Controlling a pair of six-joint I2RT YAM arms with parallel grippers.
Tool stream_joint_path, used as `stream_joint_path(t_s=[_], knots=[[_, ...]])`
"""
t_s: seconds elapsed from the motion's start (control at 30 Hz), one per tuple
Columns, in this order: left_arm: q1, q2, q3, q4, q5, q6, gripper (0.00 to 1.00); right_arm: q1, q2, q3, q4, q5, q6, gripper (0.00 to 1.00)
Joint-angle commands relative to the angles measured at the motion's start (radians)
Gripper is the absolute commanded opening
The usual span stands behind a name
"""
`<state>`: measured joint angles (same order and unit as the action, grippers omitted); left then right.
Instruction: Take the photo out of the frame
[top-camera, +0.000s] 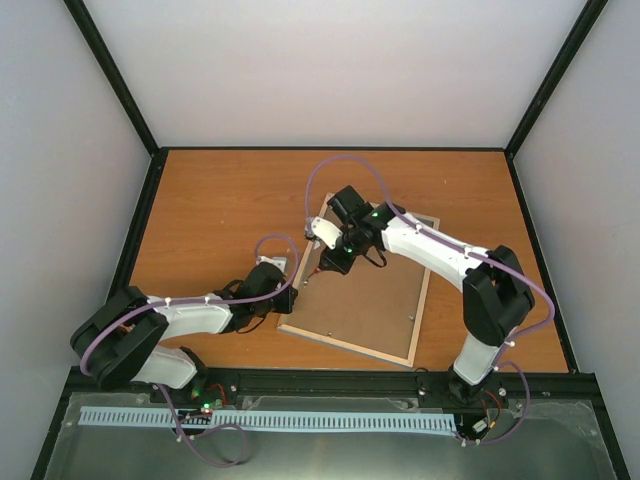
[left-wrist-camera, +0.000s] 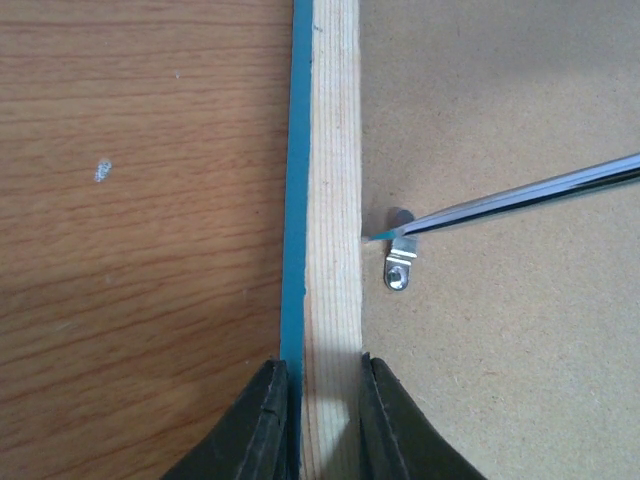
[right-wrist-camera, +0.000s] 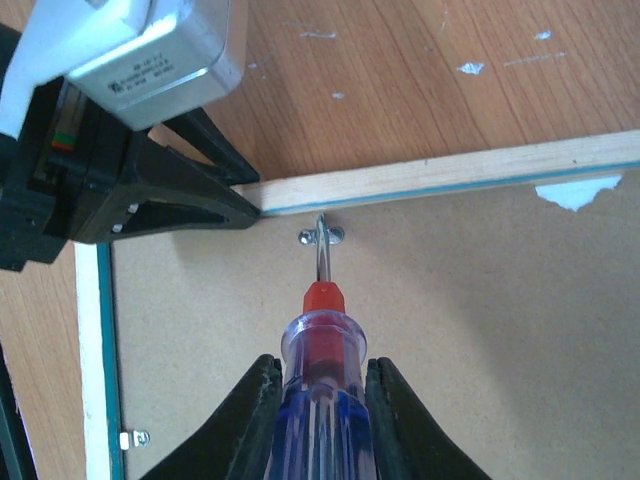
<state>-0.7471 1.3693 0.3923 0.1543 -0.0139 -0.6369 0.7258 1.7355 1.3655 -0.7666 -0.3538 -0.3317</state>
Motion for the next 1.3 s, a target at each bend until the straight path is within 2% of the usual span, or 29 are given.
stream_joint_path(t_s=[0.0,0.3,0.4,0.5,0.53,0.67,0.77,0.9,1.03,1.27], knots=[[-0.012,-0.034,-0.004,0.005,0.047,-0.027,0.01,0.007,-0.066,-0.042,-0.082,0.076,-0.027,0.03],[-0.012,-0.04,0.017,-0.029,0.028,-0.028,0.02,-0.048,-0.233,-0.06,-0.092,0.118,-0.031,0.03],[-0.012,-0.051,0.052,-0.078,0.021,-0.027,0.14,-0.129,-0.278,-0.107,-0.062,0.046,-0.04,0.03],[-0.012,-0.063,0.101,-0.134,0.007,-0.028,0.38,-0.214,-0.342,-0.207,0.012,-0.046,-0.036,0.03],[-0.011,-0.062,0.122,-0.152,-0.002,-0.026,0.43,-0.238,-0.36,-0.238,0.036,-0.07,-0.036,0.03],[0.001,-0.016,0.212,-0.199,-0.007,0.028,0.5,-0.334,-0.425,-0.351,0.124,-0.186,-0.034,0.03],[0.042,0.066,0.293,-0.237,-0.002,0.06,0.51,-0.417,-0.455,-0.417,0.196,-0.281,-0.021,0.03],[0.084,0.183,0.413,-0.268,-0.007,0.105,0.51,-0.435,-0.507,-0.446,0.232,-0.235,-0.027,0.03],[0.087,0.294,0.527,-0.354,-0.067,0.137,0.48,-0.437,-0.559,-0.49,0.235,-0.275,-0.031,0.03],[0.089,0.382,0.559,-0.369,-0.038,0.152,0.4,-0.438,-0.541,-0.477,0.228,-0.318,-0.038,0.04]])
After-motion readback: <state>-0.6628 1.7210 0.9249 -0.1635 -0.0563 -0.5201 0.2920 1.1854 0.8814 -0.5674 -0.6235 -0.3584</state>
